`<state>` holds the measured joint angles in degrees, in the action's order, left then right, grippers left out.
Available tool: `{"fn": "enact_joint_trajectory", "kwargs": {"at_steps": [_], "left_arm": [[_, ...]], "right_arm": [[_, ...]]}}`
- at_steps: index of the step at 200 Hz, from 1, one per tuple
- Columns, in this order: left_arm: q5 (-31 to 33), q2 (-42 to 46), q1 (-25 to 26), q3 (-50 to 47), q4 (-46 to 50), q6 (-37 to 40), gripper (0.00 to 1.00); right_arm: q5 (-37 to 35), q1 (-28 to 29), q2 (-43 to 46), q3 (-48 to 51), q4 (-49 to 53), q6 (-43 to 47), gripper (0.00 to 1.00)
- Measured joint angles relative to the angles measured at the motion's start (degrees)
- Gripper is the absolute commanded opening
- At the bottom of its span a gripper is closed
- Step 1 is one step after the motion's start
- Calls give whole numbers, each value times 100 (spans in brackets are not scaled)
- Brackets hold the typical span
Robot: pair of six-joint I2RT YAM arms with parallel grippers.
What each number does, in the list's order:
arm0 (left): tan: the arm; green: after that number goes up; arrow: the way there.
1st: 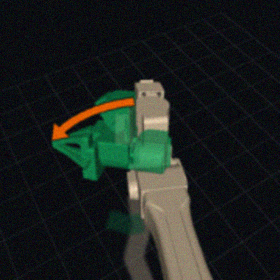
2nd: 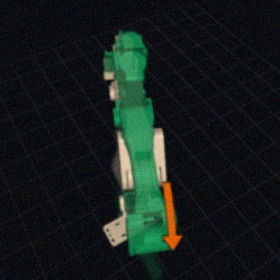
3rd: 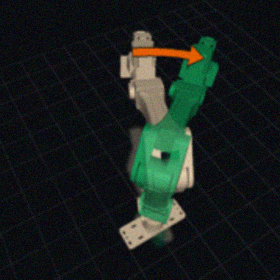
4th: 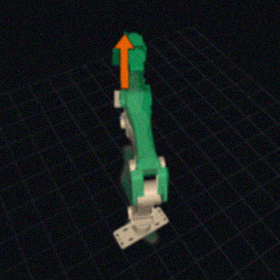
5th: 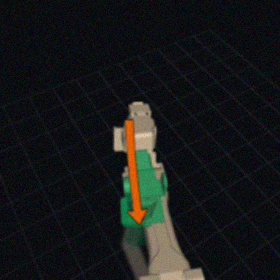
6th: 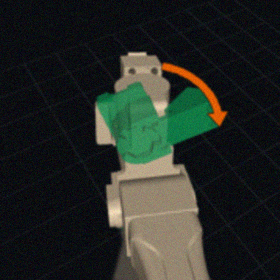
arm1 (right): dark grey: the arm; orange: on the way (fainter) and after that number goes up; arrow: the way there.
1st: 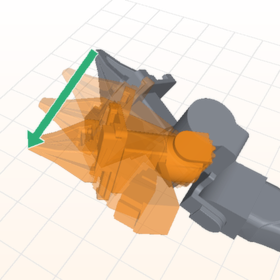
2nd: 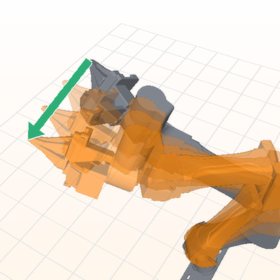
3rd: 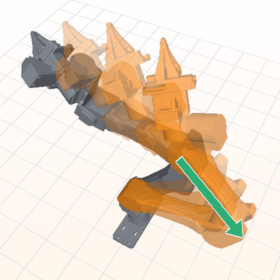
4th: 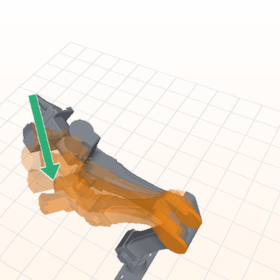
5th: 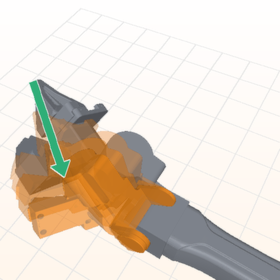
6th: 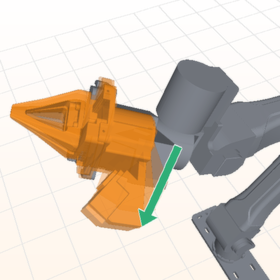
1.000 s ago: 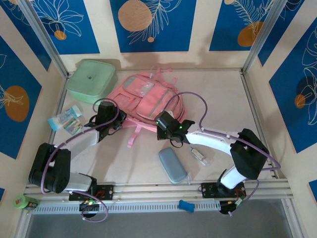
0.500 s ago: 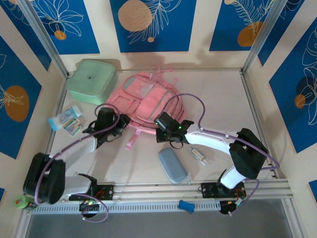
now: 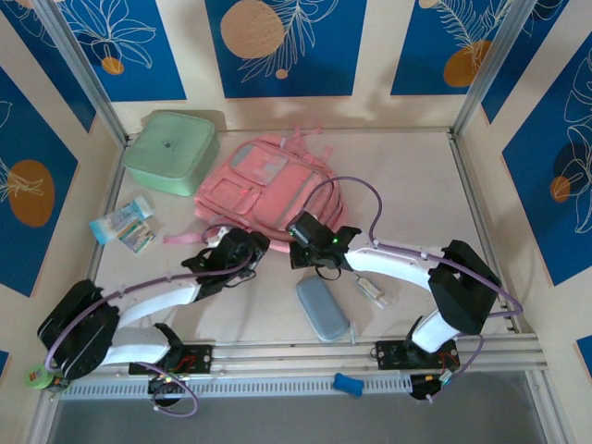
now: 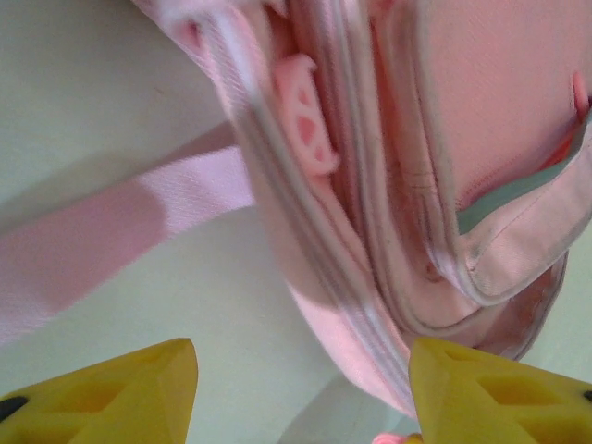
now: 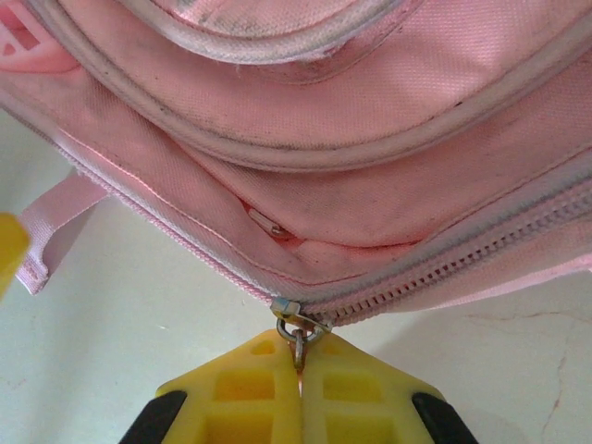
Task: Pack the student bag
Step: Zip the student bag at the top-center of the table.
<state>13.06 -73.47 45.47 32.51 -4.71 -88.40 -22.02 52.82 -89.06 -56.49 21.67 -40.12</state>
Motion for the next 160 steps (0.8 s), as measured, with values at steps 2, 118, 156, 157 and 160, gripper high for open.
{"fn": "enact_joint_trajectory", "kwargs": {"at_steps": [2, 118, 156, 157, 160], "left_arm": [[28, -57, 22, 35, -20, -20, 59], [708, -1683, 542, 909, -605, -802, 34], [999, -1832, 710, 929, -686, -1010, 9], [1003, -1832, 710, 931, -684, -984, 8], [1016, -1832, 717, 935, -684, -994, 5]], "right_arm": [[0, 4, 0, 0, 2, 0, 0], [-50, 52, -2, 0, 68, -79, 0], [-92, 55, -2, 0, 166, -79, 0], [-92, 55, -2, 0, 166, -79, 0], [-92, 55, -2, 0, 166, -79, 0]]}}
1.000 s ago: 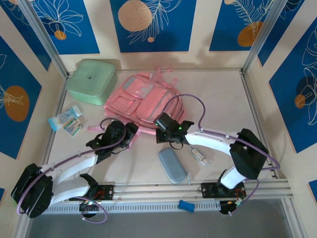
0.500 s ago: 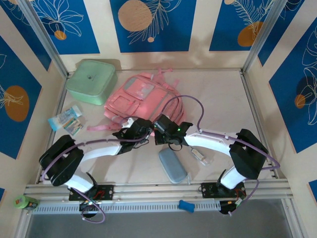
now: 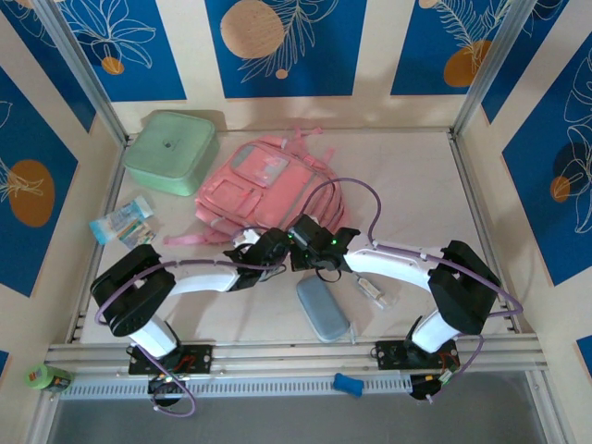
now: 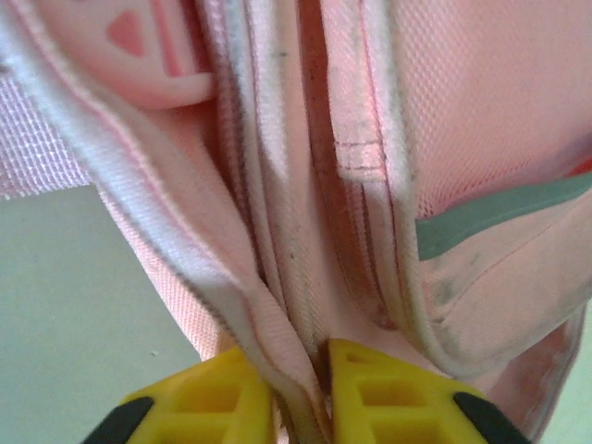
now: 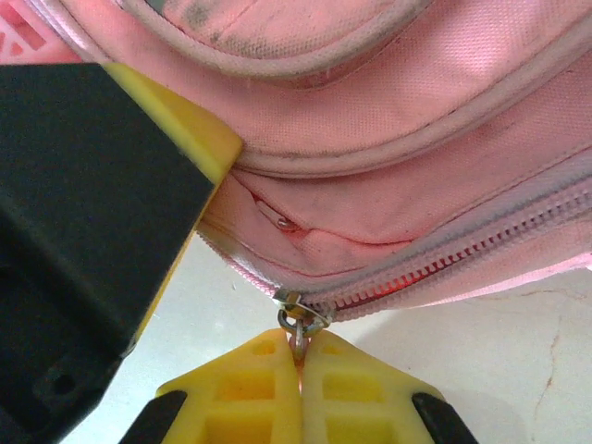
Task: Pack the student bag
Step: Zip the student bag at the top-center of the table.
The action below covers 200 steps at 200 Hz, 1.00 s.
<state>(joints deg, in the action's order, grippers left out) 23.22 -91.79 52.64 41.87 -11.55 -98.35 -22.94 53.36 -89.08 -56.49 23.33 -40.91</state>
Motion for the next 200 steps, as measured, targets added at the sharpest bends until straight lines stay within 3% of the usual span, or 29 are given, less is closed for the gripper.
{"fn": "enact_joint_trajectory", "kwargs": {"at_steps": [6, 114, 174, 200], "left_arm": [[24, 0, 2, 9, 13, 17, 0], [-17, 693, -149, -435, -26, 450, 0], [-479, 1008, -483, -446, 48, 1443, 0], [-586, 1008, -584, -61, 409, 1897, 0]], "right_arm": [[-2, 0, 0, 0, 0, 0, 0], [-13, -116, 450, -92, 557, 216, 0], [85, -682, 1099, 7, 1001, 240, 0], [111, -1198, 1362, 319, 1331, 256, 0]]}}
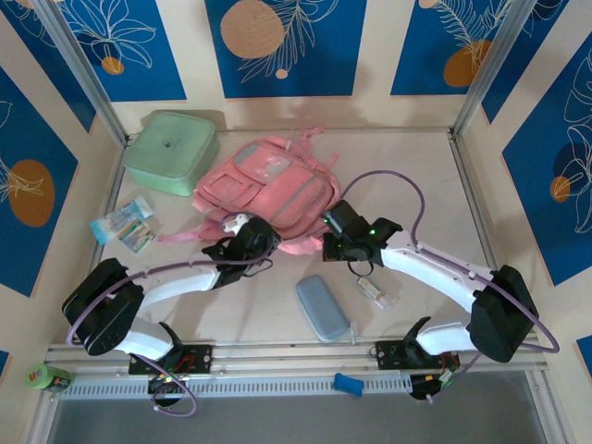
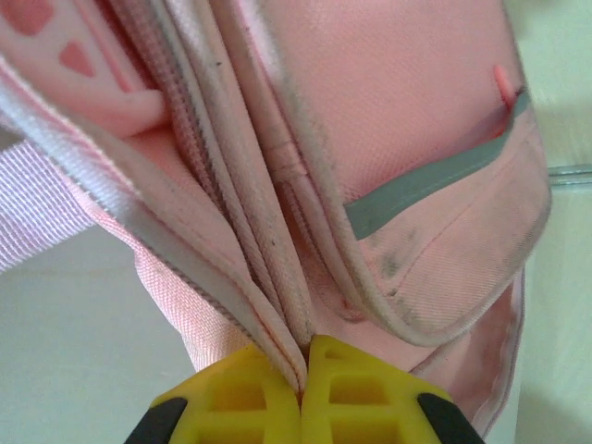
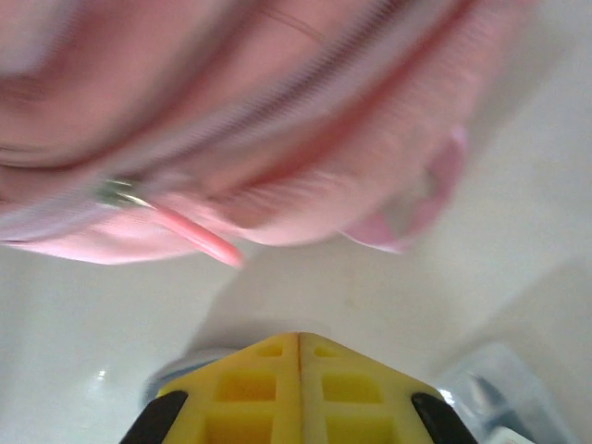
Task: Pack the student bag
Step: Zip the student bag at the top-center of the table.
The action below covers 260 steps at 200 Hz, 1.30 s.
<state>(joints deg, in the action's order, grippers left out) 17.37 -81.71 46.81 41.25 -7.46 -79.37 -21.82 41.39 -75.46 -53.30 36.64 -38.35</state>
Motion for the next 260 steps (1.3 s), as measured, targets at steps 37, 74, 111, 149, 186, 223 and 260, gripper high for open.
{"fn": "enact_joint_trajectory", "kwargs": {"at_steps": [37, 74, 111, 149, 186, 223, 260], "left_arm": [[-61, 0, -96, 319, 109, 343, 0], [-125, -9, -129, 278, 146, 341, 0], [-223, 11, -219, 87, 107, 339, 0], [-254, 201, -358, -105, 111, 339, 0], [-326, 260, -431, -184, 109, 339, 0], [-409, 260, -470, -184, 109, 339, 0], [-415, 260, -470, -186, 109, 337, 0]], "right_arm": [[308, -378, 140, 223, 46, 271, 1], [1169, -343, 282, 236, -525, 811, 36], [2035, -610, 13, 256, -1228, 1161, 52], [2677, -586, -323, 306, -2022, 1491, 54], [2874, -529, -476, 496, -2588, 1792, 51], [2767, -271, -691, 498, -2944, 1998, 48], [2472, -72, -1056, 490, -3008, 2175, 38]]}}
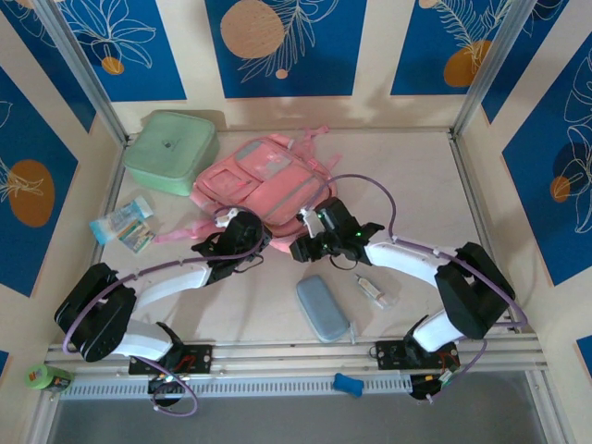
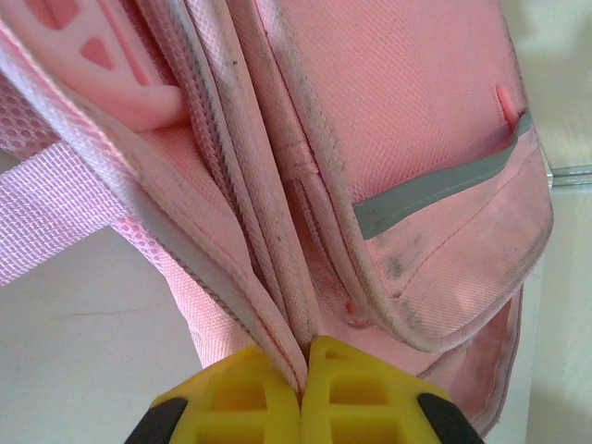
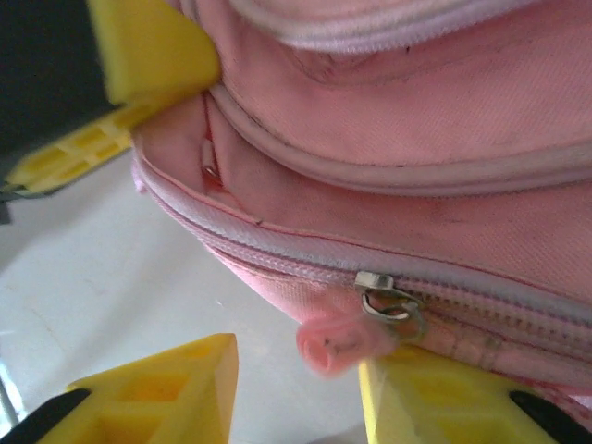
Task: Pack the student bag
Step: Zip the student bag at the top-center of the table.
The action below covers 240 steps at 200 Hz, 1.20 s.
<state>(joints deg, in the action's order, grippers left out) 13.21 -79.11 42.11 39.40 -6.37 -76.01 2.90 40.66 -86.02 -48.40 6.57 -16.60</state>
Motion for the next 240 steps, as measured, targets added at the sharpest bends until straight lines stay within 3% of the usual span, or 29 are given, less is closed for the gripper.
{"fn": "enact_joint_trajectory", "kwargs": {"at_steps": [46, 95, 123, 198, 240], "left_arm": [[-31, 0, -11, -2, -2, 0, 0], [-37, -2, -24, -2, -2, 0, 0], [-85, -2, -52, -2, 0, 2, 0], [-343, 142, -212, -63, -24, 7, 0], [-422, 199, -273, -188, -109, 4, 0]], "right_arm": [[-470, 92, -20, -31, -31, -55, 39], [-999, 103, -90, -144, 63, -350, 7], [-1119, 142, -59, -164, 177, -487, 0], [-1904, 155, 494, -201, 1082, -743, 0], [-1958, 157, 348, -481, 1425, -651, 0]]}}
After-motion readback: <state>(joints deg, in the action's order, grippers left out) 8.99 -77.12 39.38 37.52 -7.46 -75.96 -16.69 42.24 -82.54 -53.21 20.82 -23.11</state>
